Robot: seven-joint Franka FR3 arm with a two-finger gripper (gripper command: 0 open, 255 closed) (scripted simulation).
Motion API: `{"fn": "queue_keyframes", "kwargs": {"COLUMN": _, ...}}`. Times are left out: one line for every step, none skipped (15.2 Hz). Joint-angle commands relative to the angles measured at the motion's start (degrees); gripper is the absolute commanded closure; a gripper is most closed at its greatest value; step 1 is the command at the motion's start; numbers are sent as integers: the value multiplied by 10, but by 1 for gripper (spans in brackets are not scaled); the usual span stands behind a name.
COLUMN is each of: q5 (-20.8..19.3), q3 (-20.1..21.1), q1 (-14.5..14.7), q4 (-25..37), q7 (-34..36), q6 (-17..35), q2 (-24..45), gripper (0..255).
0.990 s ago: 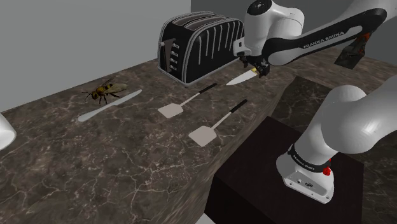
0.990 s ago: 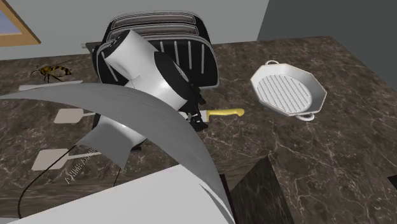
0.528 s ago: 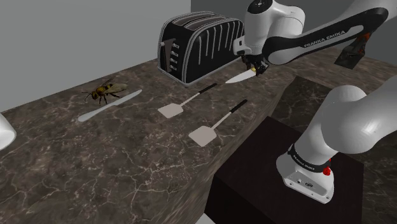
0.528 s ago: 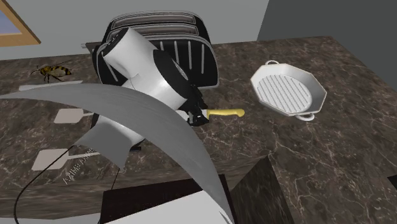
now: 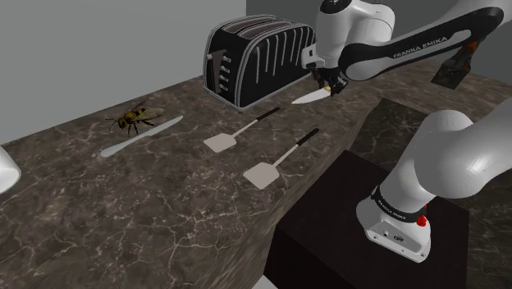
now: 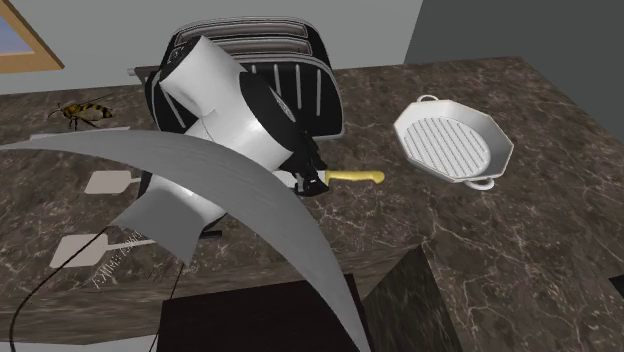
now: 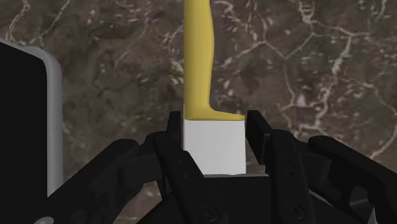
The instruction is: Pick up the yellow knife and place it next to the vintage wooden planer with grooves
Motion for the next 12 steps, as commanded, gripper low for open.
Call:
{"fn": "queue_keyframes", "kwargs": {"q5": 7, "q3": 3, "q1": 2, "q4": 7, "q7": -9, "q6": -14, "q2": -8, "gripper": 255}}
{"fn": "queue_keyframes", "kwargs": {"q5": 11, "q3": 5, "q1": 3, "q4": 11, "q7": -13, "q6": -22, "q2": -13, "gripper": 255}}
{"fn": "queue_keyframes", "kwargs": {"q5": 14, "q3": 7, "q1": 3, "q4": 16, "q7": -18, "q6": -29, "q2": -16, "gripper": 255}}
{"fn": "queue_keyframes", "kwargs": {"q5": 18, "q3": 8, "q1": 4, "q4": 21, "q7": -22, "q6": -37, "q2": -20, "gripper": 255}}
{"fn": "queue_keyframes", "kwargs": {"q5": 21, "q3": 10, "q1": 5, "q4": 25, "q7": -27, "q6": -44, "q2": -24, "gripper": 255}}
{"fn": "queue_keyframes", "kwargs": {"q5": 24, "q3": 12, "q1": 6, "q4": 31, "q7": -31, "q6": -52, "q2": -27, "gripper": 255}}
{"fn": "queue_keyframes", "kwargs": {"q5": 27, "q3": 13, "q1": 7, "q4": 36, "q7": -36, "q6": -59, "q2": -30, "gripper": 255}}
{"fn": "queue_keyframes", "kwargs": {"q5": 30, "q3": 15, "q1": 8, "q4": 41, "q7": -40, "q6": -66, "q2": -33, "gripper": 255}}
{"fn": "queue_keyframes", "kwargs": {"q5": 33, "q3": 17, "q1": 8, "q4": 46, "q7": -44, "q6": -73, "q2": -36, "gripper": 255}}
{"fn": "queue_keyframes", "kwargs": {"q5": 36, "q3": 18, "q1": 9, "q4": 52, "q7": -49, "q6": -81, "q2": -38, "gripper": 255}}
{"fn": "queue_keyframes", "kwargs": {"q5": 39, "q3": 20, "q1": 10, "q4": 57, "q7": -53, "q6": -88, "q2": -40, "gripper": 255}}
{"fn": "queue_keyframes", "kwargs": {"q5": 42, "q3": 22, "q1": 10, "q4": 63, "q7": -57, "q6": -95, "q2": -43, "gripper": 255}}
